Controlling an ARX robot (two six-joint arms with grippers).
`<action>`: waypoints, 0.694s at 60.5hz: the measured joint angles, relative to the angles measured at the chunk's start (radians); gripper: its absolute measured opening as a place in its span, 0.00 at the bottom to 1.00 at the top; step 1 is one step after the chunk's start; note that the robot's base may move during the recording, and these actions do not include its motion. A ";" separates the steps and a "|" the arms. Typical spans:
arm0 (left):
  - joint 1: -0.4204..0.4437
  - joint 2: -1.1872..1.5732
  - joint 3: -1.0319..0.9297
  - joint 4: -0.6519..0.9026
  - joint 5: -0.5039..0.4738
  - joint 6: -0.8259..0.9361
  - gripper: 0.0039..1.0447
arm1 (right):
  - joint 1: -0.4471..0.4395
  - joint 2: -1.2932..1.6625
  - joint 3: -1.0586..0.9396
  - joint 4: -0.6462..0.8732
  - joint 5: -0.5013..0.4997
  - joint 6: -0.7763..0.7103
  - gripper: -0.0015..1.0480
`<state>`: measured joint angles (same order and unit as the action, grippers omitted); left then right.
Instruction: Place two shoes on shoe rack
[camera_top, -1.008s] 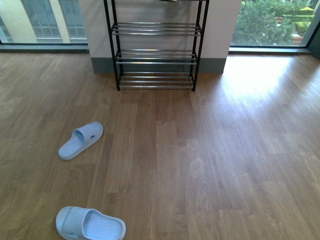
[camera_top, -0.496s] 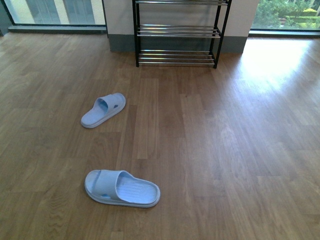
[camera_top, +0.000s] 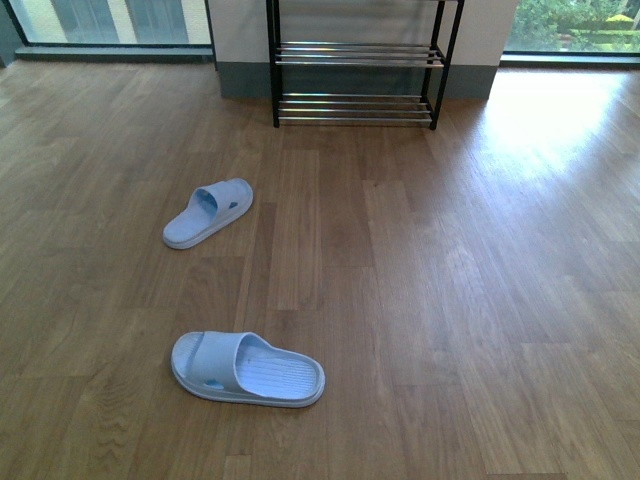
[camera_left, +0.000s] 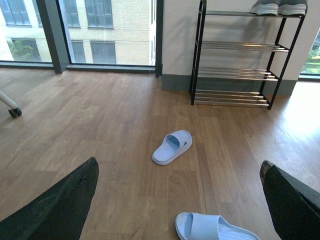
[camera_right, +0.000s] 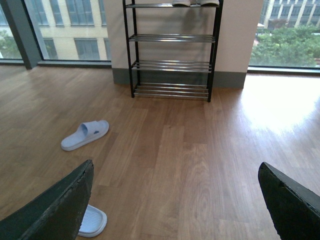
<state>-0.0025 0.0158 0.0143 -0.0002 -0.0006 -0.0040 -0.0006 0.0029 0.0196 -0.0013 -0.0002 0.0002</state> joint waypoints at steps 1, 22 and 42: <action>0.000 0.000 0.000 0.000 0.000 0.000 0.91 | 0.000 0.000 0.000 0.000 0.000 0.000 0.91; 0.000 0.000 0.000 0.000 0.001 0.000 0.91 | 0.000 0.001 0.000 0.000 0.003 0.000 0.91; 0.000 0.000 0.000 -0.001 -0.001 0.000 0.91 | 0.001 0.004 0.000 -0.001 0.005 0.000 0.91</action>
<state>-0.0025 0.0158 0.0143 -0.0013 -0.0017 -0.0036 0.0002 0.0071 0.0196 -0.0021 0.0048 -0.0002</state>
